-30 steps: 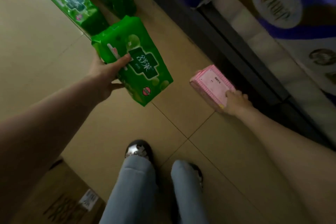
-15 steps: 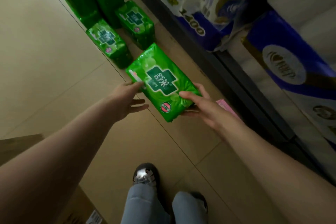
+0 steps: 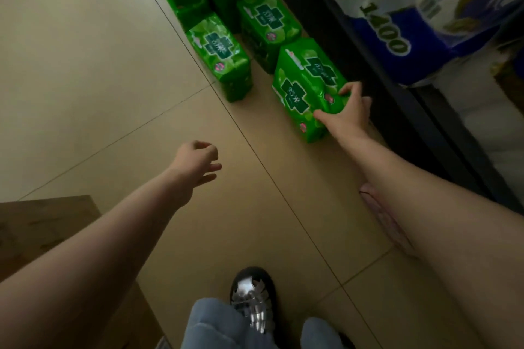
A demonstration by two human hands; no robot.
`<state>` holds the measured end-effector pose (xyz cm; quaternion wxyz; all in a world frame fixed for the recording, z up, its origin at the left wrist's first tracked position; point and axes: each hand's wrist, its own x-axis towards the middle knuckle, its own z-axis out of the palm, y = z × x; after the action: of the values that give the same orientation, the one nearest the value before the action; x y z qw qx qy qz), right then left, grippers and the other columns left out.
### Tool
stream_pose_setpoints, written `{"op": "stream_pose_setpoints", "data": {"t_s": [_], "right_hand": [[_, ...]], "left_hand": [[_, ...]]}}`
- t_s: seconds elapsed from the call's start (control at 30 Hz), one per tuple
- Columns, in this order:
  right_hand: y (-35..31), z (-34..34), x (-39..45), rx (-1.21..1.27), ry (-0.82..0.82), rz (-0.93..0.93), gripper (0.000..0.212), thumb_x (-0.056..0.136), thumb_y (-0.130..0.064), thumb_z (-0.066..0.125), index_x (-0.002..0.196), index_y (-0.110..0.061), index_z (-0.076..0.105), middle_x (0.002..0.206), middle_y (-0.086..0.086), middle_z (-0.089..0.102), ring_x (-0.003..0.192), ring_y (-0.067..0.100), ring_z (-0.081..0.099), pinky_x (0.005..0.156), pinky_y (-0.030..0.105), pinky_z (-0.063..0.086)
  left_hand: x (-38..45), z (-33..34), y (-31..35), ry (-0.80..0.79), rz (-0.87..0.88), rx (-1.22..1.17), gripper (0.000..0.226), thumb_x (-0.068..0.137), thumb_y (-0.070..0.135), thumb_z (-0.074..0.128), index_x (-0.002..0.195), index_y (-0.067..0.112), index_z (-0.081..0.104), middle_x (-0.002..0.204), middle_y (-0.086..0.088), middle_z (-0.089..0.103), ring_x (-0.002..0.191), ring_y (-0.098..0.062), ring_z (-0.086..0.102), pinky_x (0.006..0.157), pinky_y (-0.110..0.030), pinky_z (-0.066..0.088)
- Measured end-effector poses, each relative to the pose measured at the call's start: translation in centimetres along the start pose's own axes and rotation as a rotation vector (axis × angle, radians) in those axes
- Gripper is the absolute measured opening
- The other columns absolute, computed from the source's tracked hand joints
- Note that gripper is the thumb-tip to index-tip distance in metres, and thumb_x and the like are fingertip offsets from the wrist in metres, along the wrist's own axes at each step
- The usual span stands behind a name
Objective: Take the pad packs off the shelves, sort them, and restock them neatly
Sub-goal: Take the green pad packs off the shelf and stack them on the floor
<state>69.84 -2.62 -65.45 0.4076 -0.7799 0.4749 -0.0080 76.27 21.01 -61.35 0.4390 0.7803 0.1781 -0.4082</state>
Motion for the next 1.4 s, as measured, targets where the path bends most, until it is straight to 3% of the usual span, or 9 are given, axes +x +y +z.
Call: {"op": "stream_pose_setpoints", "data": {"t_s": [0.13,0.27,0.5,0.7,0.9,1.1,1.2,1.33,1.4], "right_hand": [[-2.1,-2.8,-3.2,-0.087,0.107,-0.237,0.058,0.069,-0.028,0.075,0.114,-0.015,0.042,0.121,0.010,0.039,0.109,0.026,0.047,0.072,0.030,0.041],[-9.5,-5.6,-4.7,-0.079,0.030,-0.395,0.058,0.069,-0.026,0.076,0.114,-0.011,0.043,0.118,0.010,0.040,0.107,0.023,0.046,0.075,0.027,0.043],[-26.4,-5.0,-2.5,0.041,-0.046,-0.284,0.054,0.078,-0.024,0.074,0.118,-0.013,0.039,0.126,0.013,0.038,0.101,0.015,0.035,0.062,0.008,0.027],[-30.9,0.3,-0.1,0.066,-0.268,-0.273,0.047,0.078,-0.029,0.073,0.110,-0.019,0.039,0.112,0.005,0.037,0.087,0.013,0.041,0.050,0.004,0.032],[-30.4,11.9,-0.7,-0.009,-0.505,-0.260,0.051,0.076,-0.027,0.075,0.114,-0.017,0.042,0.114,0.008,0.038,0.091,0.018,0.042,0.073,0.023,0.039],[-29.7,20.7,1.8,-0.061,-0.389,-0.235,0.054,0.075,-0.028,0.075,0.115,-0.015,0.040,0.119,0.012,0.033,0.097,0.027,0.049,0.071,0.025,0.039],[-28.9,24.2,4.6,-0.075,-0.322,-0.235,0.056,0.078,-0.028,0.073,0.121,-0.014,0.040,0.126,0.016,0.031,0.109,0.032,0.047,0.089,0.032,0.041],[-25.9,26.2,5.8,-0.788,-0.525,-0.311,0.062,0.088,-0.018,0.056,0.143,-0.018,0.027,0.150,0.021,0.007,0.136,0.039,0.013,0.112,0.044,0.021],[-25.4,25.9,5.4,-0.915,-0.517,-0.410,0.066,0.089,-0.017,0.051,0.147,-0.019,0.020,0.152,0.022,0.003,0.140,0.040,0.006,0.115,0.044,0.011]], "left_hand": [[-0.2,-1.9,1.4,0.124,0.028,-0.124,0.025,0.097,0.008,0.040,0.120,0.007,0.049,0.093,-0.003,0.056,0.095,-0.020,0.057,0.071,-0.026,0.047],[-2.9,-3.2,7.5,0.140,0.060,-0.264,0.023,0.094,0.005,0.038,0.112,0.014,0.049,0.098,-0.005,0.055,0.083,-0.014,0.057,0.070,-0.023,0.045],[-5.8,-9.6,19.0,0.147,0.195,-0.271,0.031,0.095,0.008,0.042,0.126,0.013,0.044,0.108,-0.007,0.055,0.092,-0.018,0.058,0.076,-0.028,0.048],[-2.0,-13.3,18.7,0.260,0.110,-0.313,0.030,0.093,0.006,0.043,0.122,0.013,0.041,0.107,-0.009,0.056,0.088,-0.018,0.060,0.076,-0.031,0.049],[2.9,-16.4,15.7,0.336,0.016,-0.334,0.029,0.095,0.008,0.043,0.123,0.015,0.041,0.106,-0.009,0.056,0.095,-0.022,0.060,0.080,-0.034,0.048],[7.7,-18.8,10.6,0.388,-0.068,-0.327,0.033,0.095,0.005,0.043,0.126,0.016,0.042,0.107,-0.010,0.055,0.095,-0.022,0.059,0.080,-0.034,0.048],[9.2,-19.2,7.8,0.384,-0.081,-0.312,0.036,0.095,0.004,0.044,0.129,0.016,0.041,0.098,-0.005,0.055,0.094,-0.021,0.058,0.076,-0.032,0.047],[10.0,-19.1,5.3,0.393,-0.129,-0.291,0.038,0.095,0.003,0.043,0.131,0.015,0.041,0.105,-0.010,0.054,0.096,-0.022,0.058,0.080,-0.034,0.047],[9.8,-18.9,5.4,0.389,-0.148,-0.303,0.039,0.095,0.003,0.043,0.132,0.015,0.040,0.111,-0.013,0.053,0.098,-0.023,0.057,0.082,-0.034,0.047]]}}
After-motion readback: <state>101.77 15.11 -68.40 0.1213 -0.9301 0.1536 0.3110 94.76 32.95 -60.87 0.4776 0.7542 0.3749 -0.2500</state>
